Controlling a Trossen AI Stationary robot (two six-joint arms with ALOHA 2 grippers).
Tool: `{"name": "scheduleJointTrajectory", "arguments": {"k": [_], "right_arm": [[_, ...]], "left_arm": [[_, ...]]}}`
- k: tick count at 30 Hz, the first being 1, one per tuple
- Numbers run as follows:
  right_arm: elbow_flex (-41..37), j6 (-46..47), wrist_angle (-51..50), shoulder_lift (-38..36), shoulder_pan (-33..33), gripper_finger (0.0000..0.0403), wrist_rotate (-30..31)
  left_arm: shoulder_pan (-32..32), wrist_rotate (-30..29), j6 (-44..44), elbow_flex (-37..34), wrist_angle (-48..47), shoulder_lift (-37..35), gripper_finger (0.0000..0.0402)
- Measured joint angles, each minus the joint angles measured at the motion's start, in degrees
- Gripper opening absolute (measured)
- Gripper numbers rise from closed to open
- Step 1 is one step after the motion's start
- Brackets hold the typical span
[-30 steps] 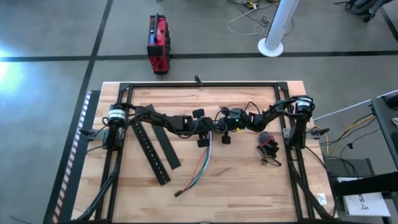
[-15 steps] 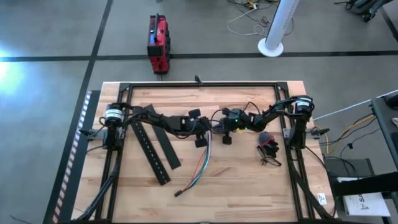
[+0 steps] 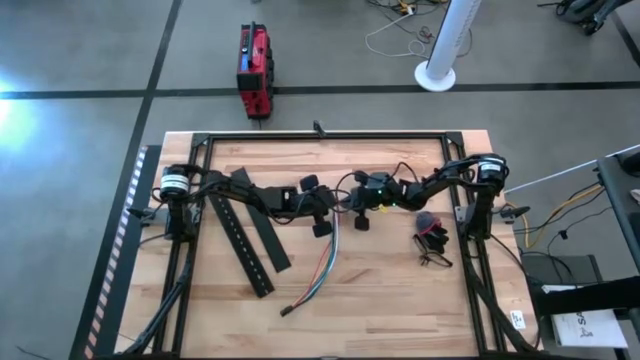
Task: Ziptie cables
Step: Wrap the cable wires with the black zip tie
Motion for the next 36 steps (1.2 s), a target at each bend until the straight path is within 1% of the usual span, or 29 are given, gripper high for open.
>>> {"name": "scheduleJointTrajectory", "arguments": {"k": [6,9,16,27,36], "right_arm": [[1.8,-0.5,1.0,-0.4,0.6,0.0,-0.4],[1.7,-0.6,-0.4,-0.3,0.6,0.0,-0.4],[1.7,-1.4,-1.2,-0.3,1.3,0.0,-0.6],[1.7,-1.5,-1.4,-0.3,1.3,0.0,-0.4],[1.7,-1.7,-4.4,-0.3,1.3,0.0,1.0]], "left_arm": [[0.0,0.4,-1.1,0.0,-0.1,0.2,0.0001],[0.0,0.5,-1.6,0.0,-0.3,0.2,0.0001],[0.4,0.5,-5.4,0.0,-0.8,0.2,0.0001],[0.5,1.4,-6.4,0.0,0.0,0.2,0.0],[0.5,2.5,-6.5,-0.1,1.1,0.3,0.0]]}}
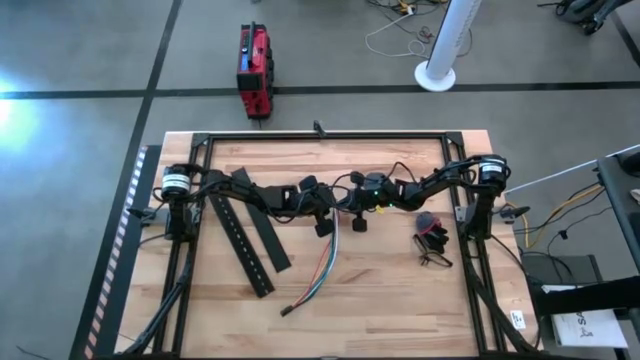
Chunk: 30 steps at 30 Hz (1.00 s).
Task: Ziptie cables
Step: Wrap the cable wires with the black zip tie
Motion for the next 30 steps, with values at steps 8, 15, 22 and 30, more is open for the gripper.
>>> {"name": "scheduleJointTrajectory", "arguments": {"k": [8,15,22,30], "right_arm": [[0.0,-0.5,-0.5,0.0,0.0,0.0,1.5],[0.0,-0.6,-0.7,0.0,-0.1,0.0,1.8],[0.0,-0.6,-1.0,0.0,-0.1,0.0,2.3],[-0.1,-0.2,-2.3,0.1,-0.2,0.0,2.9]], "left_arm": [[0.0,0.6,-0.6,0.0,0.2,0.0,0.0],[-0.1,0.8,-0.9,0.0,0.4,0.0,0.0],[-0.3,0.8,-0.9,0.0,0.6,0.0,0.0],[-0.6,1.1,-0.8,0.0,2.7,0.0,0.0]]}}
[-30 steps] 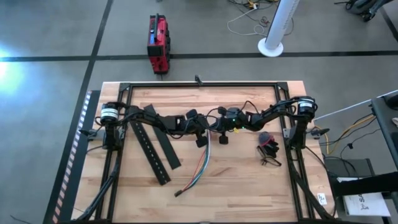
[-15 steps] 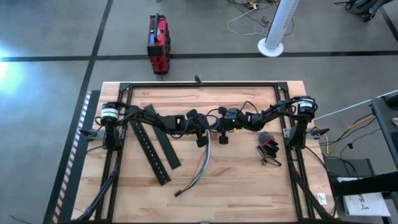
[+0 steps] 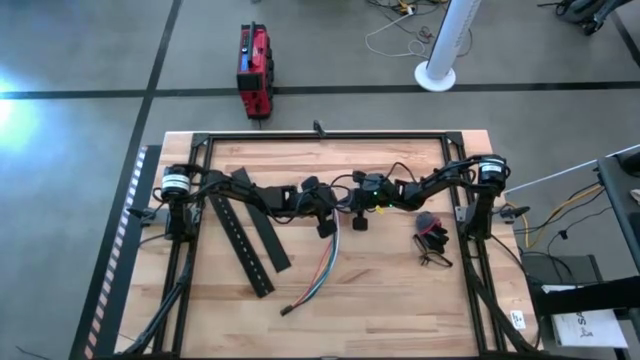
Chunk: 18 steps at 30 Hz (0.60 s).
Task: Ziptie cables
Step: Wrap the cable wires with the black zip tie
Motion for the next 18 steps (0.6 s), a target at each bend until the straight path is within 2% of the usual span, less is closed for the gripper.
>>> {"name": "scheduleJointTrajectory", "arguments": {"k": [11,18], "right_arm": [[0.0,-1.1,-5.1,-2.8,0.2,0.0,0.6],[0.0,-1.9,-0.4,-2.7,0.3,0.0,-2.5]], "left_arm": [[0.1,-0.8,-1.3,-1.6,-3.4,-0.1,0.0],[0.3,-1.9,-2.8,-4.4,-2.3,-0.1,0.0]]}}
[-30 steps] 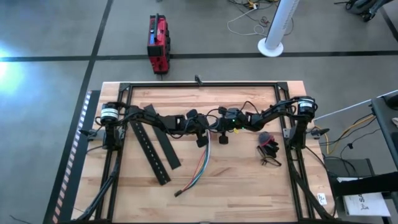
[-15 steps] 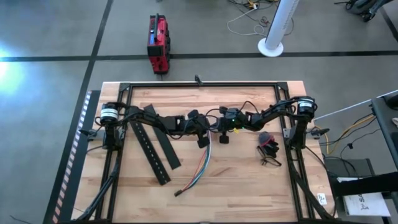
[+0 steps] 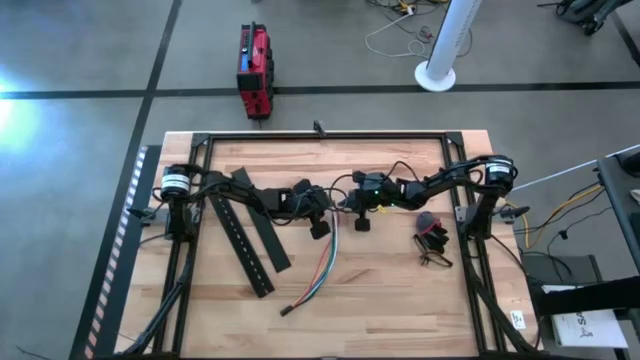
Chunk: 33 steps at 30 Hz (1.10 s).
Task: Ziptie cables
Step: Wrap the cable wires with the black zip tie
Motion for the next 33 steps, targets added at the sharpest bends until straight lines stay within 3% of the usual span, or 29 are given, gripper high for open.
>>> {"name": "scheduleJointTrajectory", "arguments": {"k": [14,23,33], "right_arm": [[6.6,1.4,4.4,9.8,0.0,0.0065,-0.6],[7.6,1.1,2.1,10.1,0.0,0.0031,-0.4],[7.6,1.3,1.8,10.0,0.0,0.0026,-0.1]], "left_arm": [[0.1,0.8,-1.0,-0.3,-1.2,0.0,0.0],[0.1,-0.7,-1.3,-2.3,-0.8,-0.1,0.0008],[0.1,-0.8,3.1,-0.4,-2.1,-0.1,0.0082]]}}
